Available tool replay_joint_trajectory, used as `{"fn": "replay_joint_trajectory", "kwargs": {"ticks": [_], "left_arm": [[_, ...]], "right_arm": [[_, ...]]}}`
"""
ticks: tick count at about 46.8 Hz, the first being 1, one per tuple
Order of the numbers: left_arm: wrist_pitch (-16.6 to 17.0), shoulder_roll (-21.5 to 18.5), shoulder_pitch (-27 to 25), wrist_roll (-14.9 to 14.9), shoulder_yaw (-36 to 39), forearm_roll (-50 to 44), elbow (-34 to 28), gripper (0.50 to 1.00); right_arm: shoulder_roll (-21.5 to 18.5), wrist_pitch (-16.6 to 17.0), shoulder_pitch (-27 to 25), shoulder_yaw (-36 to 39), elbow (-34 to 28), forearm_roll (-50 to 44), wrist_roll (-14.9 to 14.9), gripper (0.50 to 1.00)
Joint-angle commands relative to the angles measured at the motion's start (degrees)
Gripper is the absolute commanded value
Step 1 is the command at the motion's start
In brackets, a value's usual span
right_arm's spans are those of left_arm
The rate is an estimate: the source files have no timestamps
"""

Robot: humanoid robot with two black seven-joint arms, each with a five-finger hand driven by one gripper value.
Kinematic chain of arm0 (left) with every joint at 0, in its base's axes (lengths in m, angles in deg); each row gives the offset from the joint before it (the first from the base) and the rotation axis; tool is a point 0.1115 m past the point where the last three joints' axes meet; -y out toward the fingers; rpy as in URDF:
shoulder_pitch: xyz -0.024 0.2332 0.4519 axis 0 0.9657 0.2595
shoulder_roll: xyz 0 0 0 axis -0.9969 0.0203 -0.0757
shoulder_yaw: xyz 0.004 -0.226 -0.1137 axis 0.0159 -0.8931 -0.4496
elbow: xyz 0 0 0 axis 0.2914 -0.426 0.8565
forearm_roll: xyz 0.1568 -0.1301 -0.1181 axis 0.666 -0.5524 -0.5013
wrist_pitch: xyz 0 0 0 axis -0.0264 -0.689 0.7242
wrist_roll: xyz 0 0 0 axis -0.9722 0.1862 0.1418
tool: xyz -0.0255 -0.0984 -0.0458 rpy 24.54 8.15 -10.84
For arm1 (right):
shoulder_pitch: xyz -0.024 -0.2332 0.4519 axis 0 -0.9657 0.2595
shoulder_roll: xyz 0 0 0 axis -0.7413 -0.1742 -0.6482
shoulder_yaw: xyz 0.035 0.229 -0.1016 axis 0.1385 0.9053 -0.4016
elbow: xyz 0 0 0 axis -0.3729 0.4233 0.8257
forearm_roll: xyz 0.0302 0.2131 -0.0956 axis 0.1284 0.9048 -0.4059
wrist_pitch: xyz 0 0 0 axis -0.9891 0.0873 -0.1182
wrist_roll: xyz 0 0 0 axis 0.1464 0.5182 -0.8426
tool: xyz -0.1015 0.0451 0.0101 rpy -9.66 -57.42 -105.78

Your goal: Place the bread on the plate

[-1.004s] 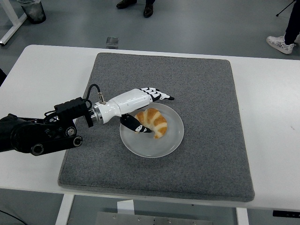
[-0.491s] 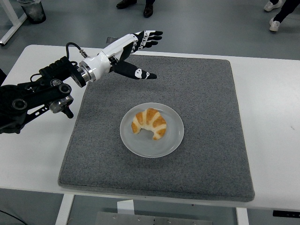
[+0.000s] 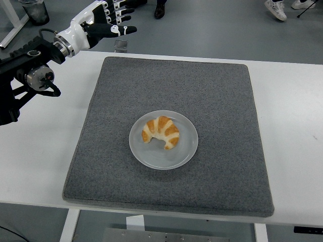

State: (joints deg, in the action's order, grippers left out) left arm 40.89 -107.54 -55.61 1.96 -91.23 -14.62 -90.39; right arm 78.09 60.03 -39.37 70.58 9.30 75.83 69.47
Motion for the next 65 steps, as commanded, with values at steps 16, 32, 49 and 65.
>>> {"fn": "replay_joint_trajectory", "kwargs": {"ticks": [16,32,49,65], "left_arm": [[-10.27,5.34,0.60,-4.58,-0.19,-13.65,15.49,0.990],[-13.61,7.81,4.11,-2.21,-4.67,-13.39,17.51,0.990],[-13.87,8.60,4.90,0.96,-4.58,-13.74,19.10,0.990],[-13.79,9.83,6.49,0.96,-4.32,-13.39,19.18,0.990]], "right_arm": [[0.00,-0.09,0.02,0.00,0.00,0.00,0.03,0.954],[0.00,0.00,-0.06,-0.09,0.00,0.00,0.03,0.952],[0.00,-0.09,0.02,-0.09,0.00,0.00,0.03,0.952],[0.00,-0.09,0.02,-0.09,0.00,0.00,-0.05,0.952]]}}
